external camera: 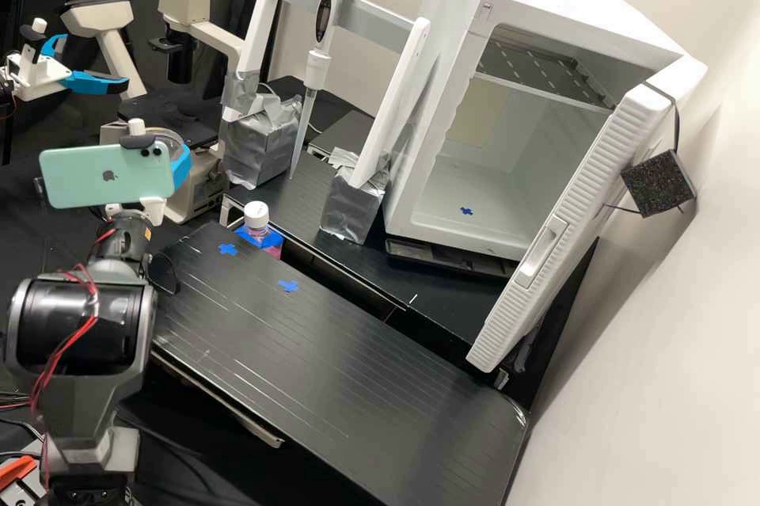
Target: Move the petri dish to the bench
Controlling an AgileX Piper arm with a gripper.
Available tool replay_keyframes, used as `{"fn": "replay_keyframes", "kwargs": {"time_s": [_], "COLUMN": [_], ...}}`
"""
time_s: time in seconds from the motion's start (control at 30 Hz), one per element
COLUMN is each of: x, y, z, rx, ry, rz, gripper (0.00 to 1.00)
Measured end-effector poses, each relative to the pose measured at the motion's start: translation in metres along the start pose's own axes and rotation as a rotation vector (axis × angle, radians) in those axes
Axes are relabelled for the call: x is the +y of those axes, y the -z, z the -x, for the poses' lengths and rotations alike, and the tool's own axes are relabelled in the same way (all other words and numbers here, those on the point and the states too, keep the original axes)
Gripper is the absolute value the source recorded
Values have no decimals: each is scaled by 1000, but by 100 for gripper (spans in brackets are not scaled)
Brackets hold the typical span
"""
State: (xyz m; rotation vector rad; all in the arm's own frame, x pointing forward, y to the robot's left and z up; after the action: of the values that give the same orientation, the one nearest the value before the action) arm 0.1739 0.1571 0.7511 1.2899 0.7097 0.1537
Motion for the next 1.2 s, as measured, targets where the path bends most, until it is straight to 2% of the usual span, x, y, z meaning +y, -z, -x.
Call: {"fn": "replay_keyframes", "kwargs": {"time_s": [0.07,0.2,0.4,0.47,0.7,0.83,0.97,1.2], "x": [5,10,14,14,18,21,23,25], "y": [-10,-29,-55,-65,-95,-105,-114,-120], "z": [13,40,69,78,100,111,123,137], "rx": [-18,-43,-71,-99,-252,-324,-400,-481], "ry": [-41,-114,-175,-184,-208,-219,-237,-255], "rz": [-11,-54,-69,-76,-130,-141,-169,-189], "gripper": [0,0,0,0,0,0,0,0]}}
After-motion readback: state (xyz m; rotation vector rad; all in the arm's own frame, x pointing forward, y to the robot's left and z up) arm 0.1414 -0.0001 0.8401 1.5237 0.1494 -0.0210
